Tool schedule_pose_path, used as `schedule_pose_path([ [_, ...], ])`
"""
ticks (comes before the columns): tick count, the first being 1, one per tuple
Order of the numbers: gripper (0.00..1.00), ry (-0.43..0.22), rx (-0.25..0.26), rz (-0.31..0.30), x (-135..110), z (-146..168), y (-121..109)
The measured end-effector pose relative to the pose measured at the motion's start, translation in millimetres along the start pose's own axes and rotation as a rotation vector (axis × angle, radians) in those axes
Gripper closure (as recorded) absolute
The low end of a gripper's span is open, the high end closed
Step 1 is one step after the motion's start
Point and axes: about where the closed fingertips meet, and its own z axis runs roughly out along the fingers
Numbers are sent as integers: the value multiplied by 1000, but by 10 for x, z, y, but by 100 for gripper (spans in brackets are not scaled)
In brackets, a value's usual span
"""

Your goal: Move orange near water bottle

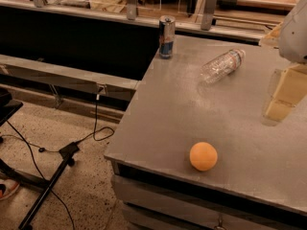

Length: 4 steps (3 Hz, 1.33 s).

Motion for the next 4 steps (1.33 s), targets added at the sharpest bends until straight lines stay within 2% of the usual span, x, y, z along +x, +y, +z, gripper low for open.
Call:
schedule_pose_path([
  [1,0,0,0,0,0,0,0],
  [2,0,-39,-21,42,-72,101,172],
  [3,0,-76,-31,130,-223,268,622],
  [4,0,-84,-46,87,-390,356,873],
])
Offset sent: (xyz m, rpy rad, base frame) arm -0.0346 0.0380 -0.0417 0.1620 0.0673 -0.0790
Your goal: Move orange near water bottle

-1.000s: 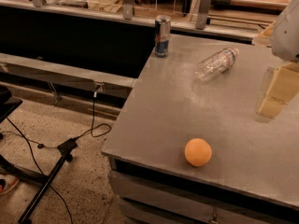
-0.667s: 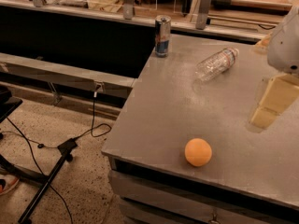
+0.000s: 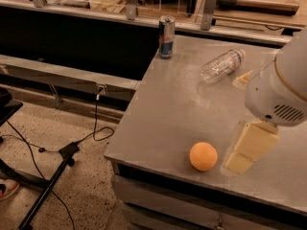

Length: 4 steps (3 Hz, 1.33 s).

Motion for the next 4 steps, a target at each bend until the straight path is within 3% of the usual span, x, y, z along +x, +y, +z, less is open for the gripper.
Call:
schedule_pose_path([
  [1,0,5,-17,-8,-14,37,18],
  [4,0,-161,-167,-46,-182,1010,313],
])
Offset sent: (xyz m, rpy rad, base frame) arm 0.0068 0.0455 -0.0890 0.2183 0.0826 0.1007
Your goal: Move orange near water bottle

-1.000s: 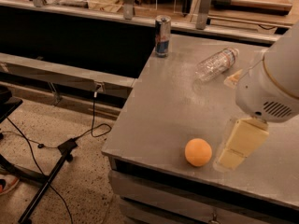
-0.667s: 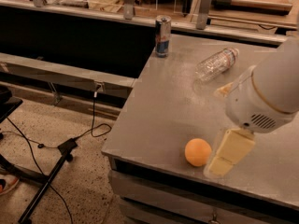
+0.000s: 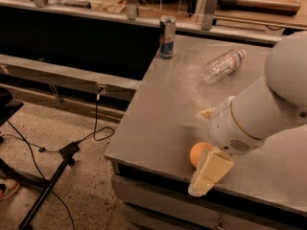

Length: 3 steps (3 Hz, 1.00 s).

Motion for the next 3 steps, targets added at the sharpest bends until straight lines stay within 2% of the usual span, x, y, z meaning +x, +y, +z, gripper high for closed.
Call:
schedule_pose_path([
  [1,16,-2,-2,-3,-7,16,8],
  [2,47,-1,-1,-5,-18,13,16],
  [3,69,-1,-1,-7,-24,12,20],
])
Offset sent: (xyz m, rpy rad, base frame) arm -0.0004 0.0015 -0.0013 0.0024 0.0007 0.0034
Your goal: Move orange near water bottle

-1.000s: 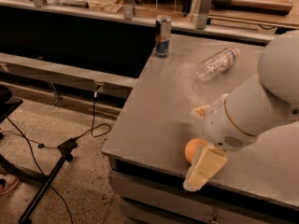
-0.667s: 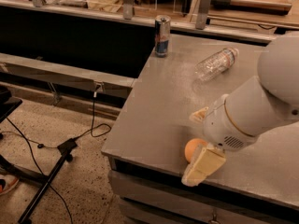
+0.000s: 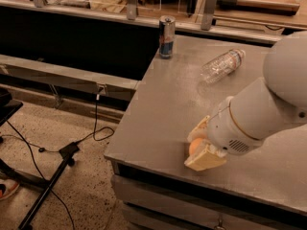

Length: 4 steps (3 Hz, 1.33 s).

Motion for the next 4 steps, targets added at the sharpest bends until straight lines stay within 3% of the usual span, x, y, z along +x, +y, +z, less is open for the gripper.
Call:
schedule_pose_path([
  [1,93,-53,-15,6,-62,-139,-30],
  [2,100,-93,-2,43,-42,-441,-266],
  [3,100,-136,57,109,38,-834,-830],
  [4,100,-224,159,172,132,-1253,-1423],
])
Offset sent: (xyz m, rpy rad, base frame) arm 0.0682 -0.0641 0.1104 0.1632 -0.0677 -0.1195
